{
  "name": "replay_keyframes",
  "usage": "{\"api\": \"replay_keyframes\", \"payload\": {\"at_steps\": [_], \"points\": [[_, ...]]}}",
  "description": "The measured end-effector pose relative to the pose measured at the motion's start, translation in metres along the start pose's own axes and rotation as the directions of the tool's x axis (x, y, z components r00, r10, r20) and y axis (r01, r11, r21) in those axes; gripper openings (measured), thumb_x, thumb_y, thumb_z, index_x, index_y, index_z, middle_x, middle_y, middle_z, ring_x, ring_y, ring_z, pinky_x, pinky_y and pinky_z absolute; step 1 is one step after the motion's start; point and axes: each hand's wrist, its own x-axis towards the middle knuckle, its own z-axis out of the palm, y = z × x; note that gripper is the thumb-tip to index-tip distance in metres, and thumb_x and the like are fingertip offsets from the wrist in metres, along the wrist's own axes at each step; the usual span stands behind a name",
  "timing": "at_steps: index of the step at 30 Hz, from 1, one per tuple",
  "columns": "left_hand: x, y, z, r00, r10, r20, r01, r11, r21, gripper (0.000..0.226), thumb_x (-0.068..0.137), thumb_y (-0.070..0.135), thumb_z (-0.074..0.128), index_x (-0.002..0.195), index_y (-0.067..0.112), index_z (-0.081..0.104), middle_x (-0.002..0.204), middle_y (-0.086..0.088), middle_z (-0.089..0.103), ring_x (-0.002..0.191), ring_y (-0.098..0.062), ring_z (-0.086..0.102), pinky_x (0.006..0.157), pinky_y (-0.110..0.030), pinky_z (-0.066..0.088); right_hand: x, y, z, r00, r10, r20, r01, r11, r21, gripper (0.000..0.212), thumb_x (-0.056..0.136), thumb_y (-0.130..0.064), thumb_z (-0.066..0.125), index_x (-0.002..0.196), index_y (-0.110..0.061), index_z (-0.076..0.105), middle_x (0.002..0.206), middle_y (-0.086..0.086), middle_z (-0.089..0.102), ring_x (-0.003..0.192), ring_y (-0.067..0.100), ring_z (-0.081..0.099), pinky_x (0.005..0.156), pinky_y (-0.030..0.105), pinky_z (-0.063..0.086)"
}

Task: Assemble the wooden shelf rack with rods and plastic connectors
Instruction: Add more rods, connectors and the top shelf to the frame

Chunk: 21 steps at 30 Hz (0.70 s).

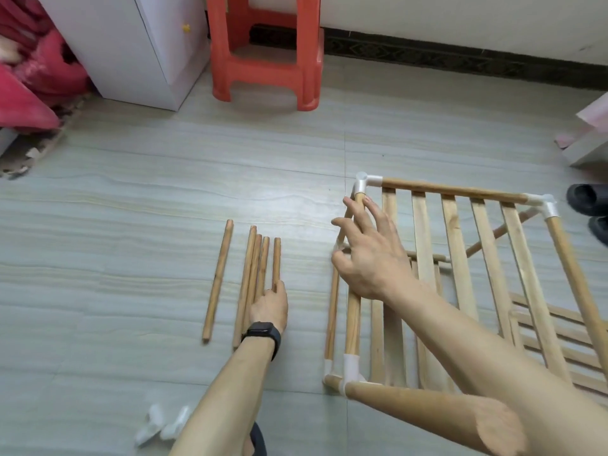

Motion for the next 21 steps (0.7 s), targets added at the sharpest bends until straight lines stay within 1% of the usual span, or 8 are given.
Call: {"api": "replay_keyframes", "payload": {"at_steps": [3, 8, 11, 14, 17, 18, 20, 21], "points": [[-0.003, -0.001, 0.003, 1.0, -0.023, 0.019, 0.025, 0.993, -0.117, 0.047, 0.096, -0.002, 0.041, 0.141, 0.006, 0.03, 0.118, -0.014, 0.063, 0.103, -0.031, 0.065, 0.068, -0.036, 0.046, -0.001, -0.004, -0.001, 0.999, 0.027, 0.019, -0.028, 0.999, 0.034, 0.062, 0.09, -0.037, 0.043, 0.151, -0.029, 0.038, 0.171, -0.006, -0.002, 0.156, 0.02, -0.011, 0.126, 0.048, -0.001], [-0.008, -0.007, -0.025, 0.99, -0.051, 0.131, 0.092, 0.941, -0.325, 0.016, 0.095, 0.015, 0.056, 0.109, 0.008, 0.06, 0.107, -0.01, 0.068, 0.1, -0.029, 0.067, 0.069, -0.034, 0.049, -0.006, -0.015, -0.001, 0.993, 0.118, 0.004, -0.119, 0.992, 0.042, 0.06, 0.09, -0.033, 0.045, 0.149, -0.026, 0.041, 0.171, -0.005, -0.006, 0.15, 0.025, 0.026, 0.125, 0.051, -0.001], [-0.015, -0.011, -0.05, 0.992, -0.03, 0.12, 0.092, 0.829, -0.551, 0.017, 0.089, 0.022, 0.065, 0.099, 0.009, 0.064, 0.093, -0.006, 0.073, 0.082, -0.022, 0.073, 0.07, -0.035, 0.06, -0.011, -0.019, -0.002, 0.989, 0.148, -0.015, -0.147, 0.987, 0.06, 0.058, 0.092, -0.035, 0.043, 0.149, -0.026, 0.04, 0.171, -0.005, -0.006, 0.143, 0.023, 0.039, 0.125, 0.05, 0.003], [-0.025, -0.014, -0.078, 0.997, 0.063, 0.042, -0.011, 0.678, -0.735, 0.026, 0.084, 0.021, 0.067, 0.11, 0.018, 0.063, 0.091, 0.001, 0.072, 0.075, -0.015, 0.071, 0.072, -0.035, 0.063, -0.015, -0.022, -0.002, 0.988, 0.153, -0.014, -0.152, 0.985, 0.084, 0.052, 0.092, -0.033, 0.042, 0.143, -0.022, 0.044, 0.17, -0.005, -0.007, 0.149, 0.022, 0.031, 0.125, 0.052, 0.003], [-0.042, -0.012, -0.114, 0.991, 0.113, -0.073, -0.125, 0.568, -0.814, 0.039, 0.077, 0.025, 0.068, 0.116, 0.026, 0.068, 0.087, 0.009, 0.072, 0.072, -0.011, 0.068, 0.073, -0.035, 0.063, -0.021, -0.022, -0.001, 0.99, 0.139, -0.002, -0.139, 0.988, 0.062, 0.045, 0.092, -0.033, 0.04, 0.134, -0.019, 0.048, 0.17, -0.003, -0.007, 0.152, 0.021, 0.025, 0.124, 0.054, 0.004], [-0.048, -0.011, -0.129, 0.986, 0.112, -0.127, -0.168, 0.568, -0.806, 0.04, 0.073, 0.029, 0.066, 0.114, 0.032, 0.069, 0.085, 0.012, 0.072, 0.075, -0.01, 0.067, 0.078, -0.035, 0.061, -0.022, -0.02, -0.003, 0.99, 0.144, -0.002, -0.144, 0.988, 0.062, 0.045, 0.093, -0.035, 0.039, 0.134, -0.018, 0.049, 0.17, -0.004, -0.007, 0.151, 0.022, 0.028, 0.124, 0.054, 0.006], [-0.056, -0.008, -0.148, 0.969, 0.111, -0.222, -0.244, 0.591, -0.769, 0.037, 0.068, 0.036, 0.063, 0.104, 0.044, 0.068, 0.083, 0.021, 0.072, 0.076, -0.004, 0.067, 0.088, -0.02, 0.052, -0.024, -0.016, 0.0, 0.98, 0.197, -0.013, -0.195, 0.978, 0.076, 0.046, 0.096, -0.044, 0.038, 0.129, -0.017, 0.054, 0.17, -0.005, 0.0, 0.141, 0.024, 0.045, 0.123, 0.053, 0.012], [-0.062, -0.006, -0.16, 0.959, 0.113, -0.259, -0.274, 0.594, -0.757, 0.034, 0.067, 0.038, 0.063, 0.1, 0.047, 0.068, 0.083, 0.024, 0.071, 0.075, -0.002, 0.068, 0.087, -0.013, 0.049, -0.025, -0.012, -0.002, 0.973, 0.223, -0.051, -0.218, 0.972, 0.086, 0.048, 0.097, -0.05, 0.038, 0.126, -0.018, 0.057, 0.17, -0.005, 0.006, 0.132, 0.024, 0.052, 0.121, 0.052, 0.017]]}}
